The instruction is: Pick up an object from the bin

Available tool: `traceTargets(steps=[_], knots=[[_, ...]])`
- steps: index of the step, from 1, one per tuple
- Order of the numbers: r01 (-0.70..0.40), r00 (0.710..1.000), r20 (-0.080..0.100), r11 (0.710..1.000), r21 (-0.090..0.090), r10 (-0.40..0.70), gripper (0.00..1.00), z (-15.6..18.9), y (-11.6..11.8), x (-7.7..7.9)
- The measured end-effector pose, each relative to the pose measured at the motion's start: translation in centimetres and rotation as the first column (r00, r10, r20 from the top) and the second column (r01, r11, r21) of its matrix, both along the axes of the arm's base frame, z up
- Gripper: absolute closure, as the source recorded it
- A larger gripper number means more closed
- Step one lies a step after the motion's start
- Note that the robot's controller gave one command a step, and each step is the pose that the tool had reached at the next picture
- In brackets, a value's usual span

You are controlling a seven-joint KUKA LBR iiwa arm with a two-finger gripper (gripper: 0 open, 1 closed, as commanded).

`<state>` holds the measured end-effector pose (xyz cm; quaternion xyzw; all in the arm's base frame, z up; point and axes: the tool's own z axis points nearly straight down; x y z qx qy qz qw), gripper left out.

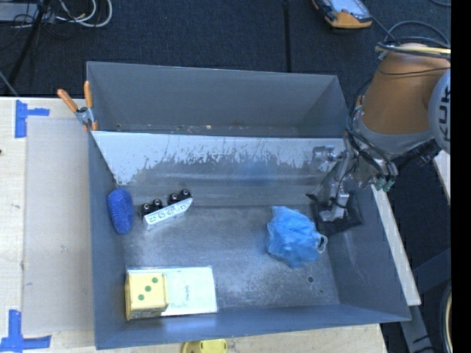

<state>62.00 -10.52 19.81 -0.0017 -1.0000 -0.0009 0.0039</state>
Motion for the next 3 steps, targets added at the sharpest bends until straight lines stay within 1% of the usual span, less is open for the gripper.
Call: traceTargets(steps=[1,2,3], knots=[[-0.003,1.000,0.007,1.000,-0.001,0.003,0.00,0.5,0.1,0.2],[0.022,1.000,0.010,1.000,-0.002,-0.022,0.00,-7.1,1.9,-1.7],[0.049,0.999,0.002,0.999,-0.001,-0.049,0.00,-9.4,2.8,-2.8]])
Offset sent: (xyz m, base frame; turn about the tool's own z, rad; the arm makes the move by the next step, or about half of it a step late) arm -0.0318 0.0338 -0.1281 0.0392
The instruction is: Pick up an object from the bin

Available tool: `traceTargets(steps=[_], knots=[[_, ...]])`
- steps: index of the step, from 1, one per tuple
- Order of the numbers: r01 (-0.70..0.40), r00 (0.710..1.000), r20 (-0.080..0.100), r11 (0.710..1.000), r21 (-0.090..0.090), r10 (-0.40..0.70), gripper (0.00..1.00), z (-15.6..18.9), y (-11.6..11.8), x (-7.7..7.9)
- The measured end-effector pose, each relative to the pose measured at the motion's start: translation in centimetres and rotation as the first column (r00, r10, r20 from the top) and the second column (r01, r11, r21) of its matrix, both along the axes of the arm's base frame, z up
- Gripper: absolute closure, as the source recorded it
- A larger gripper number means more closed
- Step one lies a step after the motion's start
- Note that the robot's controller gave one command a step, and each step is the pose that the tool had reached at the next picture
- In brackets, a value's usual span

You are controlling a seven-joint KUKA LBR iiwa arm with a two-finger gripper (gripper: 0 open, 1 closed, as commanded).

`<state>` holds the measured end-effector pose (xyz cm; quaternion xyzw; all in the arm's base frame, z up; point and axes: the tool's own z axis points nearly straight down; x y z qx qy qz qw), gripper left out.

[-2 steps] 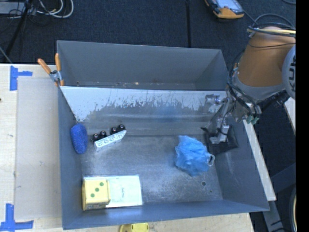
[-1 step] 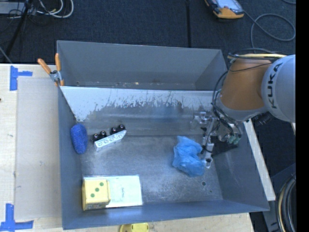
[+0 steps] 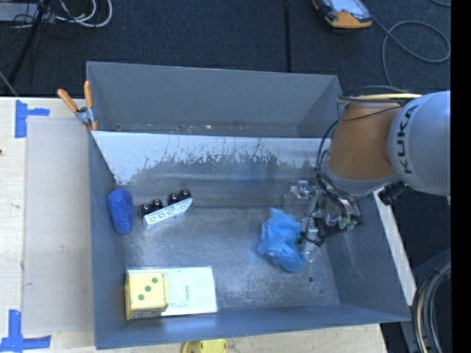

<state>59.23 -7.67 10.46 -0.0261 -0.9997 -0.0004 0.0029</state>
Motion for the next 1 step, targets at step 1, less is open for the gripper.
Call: traceTargets(steps=[1], knots=[[0.183,0.983,0.003,0.983,0.000,-0.183,0.00,2.09,0.27,-2.54]])
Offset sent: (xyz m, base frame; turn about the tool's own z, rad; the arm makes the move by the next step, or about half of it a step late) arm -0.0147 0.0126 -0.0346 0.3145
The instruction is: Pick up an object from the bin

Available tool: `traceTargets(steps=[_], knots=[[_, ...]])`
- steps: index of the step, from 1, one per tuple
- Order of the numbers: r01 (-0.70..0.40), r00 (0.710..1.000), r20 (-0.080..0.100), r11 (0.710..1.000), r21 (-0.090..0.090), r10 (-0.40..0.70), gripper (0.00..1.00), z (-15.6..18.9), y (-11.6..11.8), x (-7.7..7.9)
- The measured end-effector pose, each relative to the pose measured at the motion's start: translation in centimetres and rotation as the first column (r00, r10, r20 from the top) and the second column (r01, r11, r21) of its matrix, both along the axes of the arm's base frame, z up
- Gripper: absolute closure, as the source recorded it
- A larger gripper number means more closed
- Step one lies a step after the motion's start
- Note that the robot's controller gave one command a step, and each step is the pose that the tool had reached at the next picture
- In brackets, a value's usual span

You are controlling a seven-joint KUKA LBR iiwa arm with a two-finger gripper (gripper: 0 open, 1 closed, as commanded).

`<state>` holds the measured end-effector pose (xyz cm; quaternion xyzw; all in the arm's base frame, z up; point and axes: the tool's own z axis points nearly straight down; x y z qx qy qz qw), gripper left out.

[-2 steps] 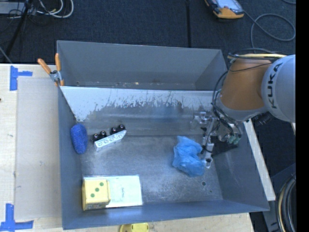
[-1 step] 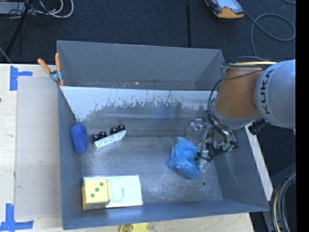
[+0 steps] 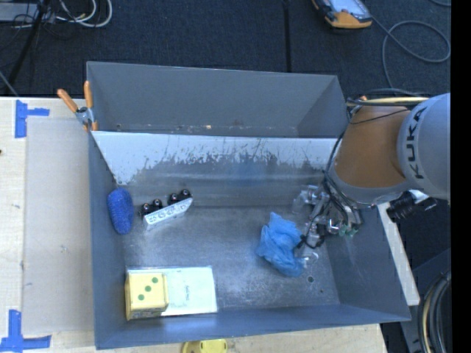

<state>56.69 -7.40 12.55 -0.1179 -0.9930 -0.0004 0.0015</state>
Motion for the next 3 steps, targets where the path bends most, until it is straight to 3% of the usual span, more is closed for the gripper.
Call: traceTargets(steps=[1,2,3], knots=[[0.094,0.996,0.001,0.996,0.000,-0.094,0.00,-3.8,0.7,0.7],[0.035,0.999,0.003,0.999,-0.002,-0.035,1.00,-5.4,2.0,-2.5],[0.035,0.999,0.003,0.999,-0.002,-0.035,1.00,-5.4,2.0,-2.5]])
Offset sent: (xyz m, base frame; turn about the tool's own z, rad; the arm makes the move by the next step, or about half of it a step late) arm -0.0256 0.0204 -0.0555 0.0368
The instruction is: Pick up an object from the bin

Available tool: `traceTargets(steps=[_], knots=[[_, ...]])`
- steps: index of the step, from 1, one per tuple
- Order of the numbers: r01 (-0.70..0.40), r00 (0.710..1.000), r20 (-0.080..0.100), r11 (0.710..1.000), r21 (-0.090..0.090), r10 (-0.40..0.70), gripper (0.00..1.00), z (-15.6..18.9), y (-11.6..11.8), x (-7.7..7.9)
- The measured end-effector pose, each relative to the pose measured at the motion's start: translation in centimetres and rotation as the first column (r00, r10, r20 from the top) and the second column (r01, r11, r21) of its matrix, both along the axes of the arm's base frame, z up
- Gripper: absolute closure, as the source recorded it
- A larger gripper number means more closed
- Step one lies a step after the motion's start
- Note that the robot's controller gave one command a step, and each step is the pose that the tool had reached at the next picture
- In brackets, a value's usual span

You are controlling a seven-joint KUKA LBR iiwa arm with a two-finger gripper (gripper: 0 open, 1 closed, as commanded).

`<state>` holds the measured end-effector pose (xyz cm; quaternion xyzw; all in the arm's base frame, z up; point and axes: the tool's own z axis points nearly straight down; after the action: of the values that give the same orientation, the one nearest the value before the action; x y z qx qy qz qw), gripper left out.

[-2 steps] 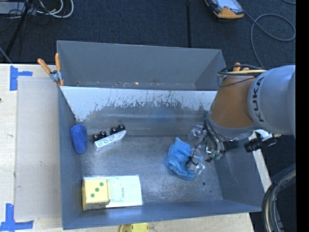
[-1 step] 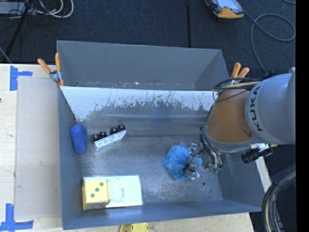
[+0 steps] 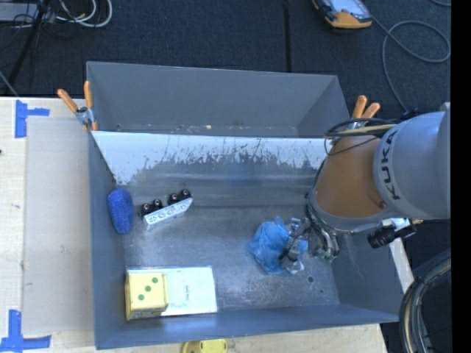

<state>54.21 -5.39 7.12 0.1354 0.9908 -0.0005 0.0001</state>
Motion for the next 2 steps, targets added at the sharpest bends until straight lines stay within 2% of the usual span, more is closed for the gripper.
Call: traceTargets(steps=[2], knots=[[0.000,1.000,-0.011,1.000,0.002,0.000,1.00,2.1,0.1,-0.3]])
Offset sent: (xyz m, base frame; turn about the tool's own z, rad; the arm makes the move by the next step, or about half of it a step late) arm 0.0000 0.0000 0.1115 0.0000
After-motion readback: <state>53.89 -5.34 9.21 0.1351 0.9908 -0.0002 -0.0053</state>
